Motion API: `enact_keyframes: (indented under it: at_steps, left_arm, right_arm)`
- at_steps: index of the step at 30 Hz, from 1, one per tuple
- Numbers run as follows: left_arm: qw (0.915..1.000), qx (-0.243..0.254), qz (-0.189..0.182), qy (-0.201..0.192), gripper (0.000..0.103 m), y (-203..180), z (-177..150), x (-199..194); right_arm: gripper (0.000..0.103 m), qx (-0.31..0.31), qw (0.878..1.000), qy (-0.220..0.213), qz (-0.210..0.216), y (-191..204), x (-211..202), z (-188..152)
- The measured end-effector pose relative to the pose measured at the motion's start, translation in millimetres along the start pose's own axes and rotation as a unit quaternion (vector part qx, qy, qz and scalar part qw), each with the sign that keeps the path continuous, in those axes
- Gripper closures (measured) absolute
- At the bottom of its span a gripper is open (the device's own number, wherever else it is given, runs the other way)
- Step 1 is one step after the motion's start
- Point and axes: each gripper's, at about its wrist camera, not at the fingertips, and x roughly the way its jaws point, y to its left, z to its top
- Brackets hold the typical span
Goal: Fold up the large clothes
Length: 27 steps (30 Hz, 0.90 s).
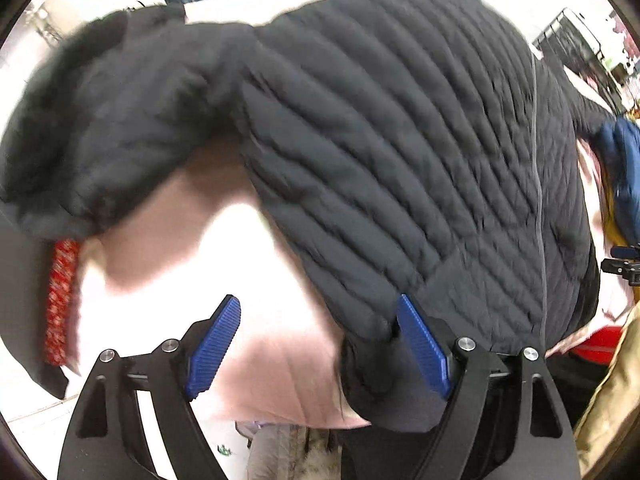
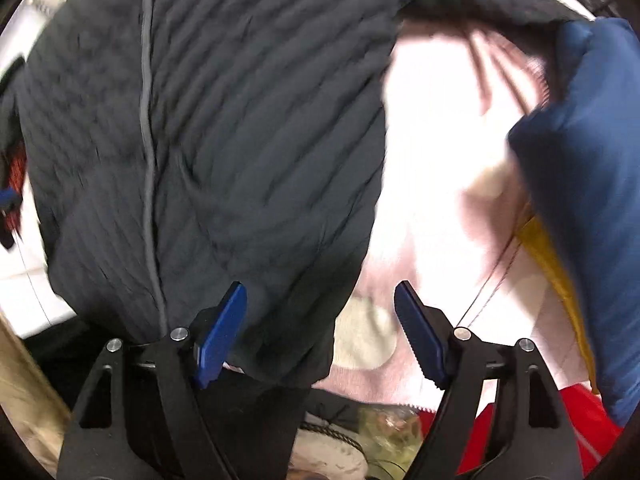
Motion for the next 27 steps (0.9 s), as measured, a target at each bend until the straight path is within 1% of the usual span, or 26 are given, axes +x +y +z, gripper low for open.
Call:
enact_keyframes:
  at_steps: [2,3,5,6,7,8,11,13,14,15,18,19,20,22,25,27]
  left_arm:
    - [0.9998,-0.006,-0.003,-0.019,0.025,7,15,-13]
    - [0.9996,-0.007,-0.005,-0.027,0.024,4,23,-18]
    - [0.9989,-0.008,-0.009,-0.046,0.019,4,43,-28]
    - [0.9984,-0.008,-0.012,-0.055,0.018,-1,52,-26]
    - [0.998,-0.007,-0.014,-0.062,0.017,-2,51,-30]
    - [0.9974,-0.005,-0.016,-0.069,0.017,-2,56,-34]
    - [0.9957,-0.003,-0.023,-0.09,0.015,-2,80,-42]
    - [0.9938,-0.01,-0.026,-0.107,0.014,0,96,-47]
    - [0.9931,-0.013,-0.027,-0.114,0.013,3,96,-45]
    - [0.9923,-0.018,-0.028,-0.119,0.013,8,102,-48]
    - [0.9891,-0.036,-0.036,-0.139,0.012,17,131,-54]
    - [0.9885,-0.04,-0.038,-0.141,0.011,20,141,-54]
    - [0.9885,-0.044,-0.036,-0.14,0.011,23,154,-53]
    - [0.9896,-0.047,-0.032,-0.132,0.011,26,173,-46]
    - [0.9919,-0.051,-0.029,-0.112,0.011,27,201,-28]
    - [0.9936,-0.062,-0.033,-0.088,0.011,27,216,-11]
  right_arm:
    - [0.027,0.004,1.0,-0.018,0.006,-1,-15,17]
    - [0.027,0.004,1.0,-0.026,0.007,0,-21,24]
    - [0.027,-0.006,0.999,-0.049,0.006,6,-37,47]
    - [0.027,-0.012,0.998,-0.057,0.005,7,-43,57]
    - [0.027,-0.021,0.998,-0.065,0.003,12,-48,67]
    - [0.027,-0.028,0.997,-0.071,0.001,15,-56,67]
    - [0.027,-0.05,0.994,-0.093,-0.007,28,-68,101]
    - [0.027,-0.056,0.993,-0.103,-0.004,30,-82,115]
    - [0.027,-0.057,0.992,-0.11,-0.003,32,-86,130]
    - [0.027,-0.058,0.992,-0.113,0.0,12,-94,107]
    - [0.027,-0.056,0.99,-0.126,0.004,15,-105,142]
    - [0.027,-0.055,0.99,-0.131,0.003,19,-105,150]
    - [0.027,-0.052,0.989,-0.135,0.002,20,-107,166]
    - [0.027,-0.043,0.989,-0.138,0.005,25,-108,186]
    - [0.027,-0.026,0.99,-0.14,0.019,28,-109,226]
    - [0.027,-0.016,0.99,-0.141,0.024,32,-106,253]
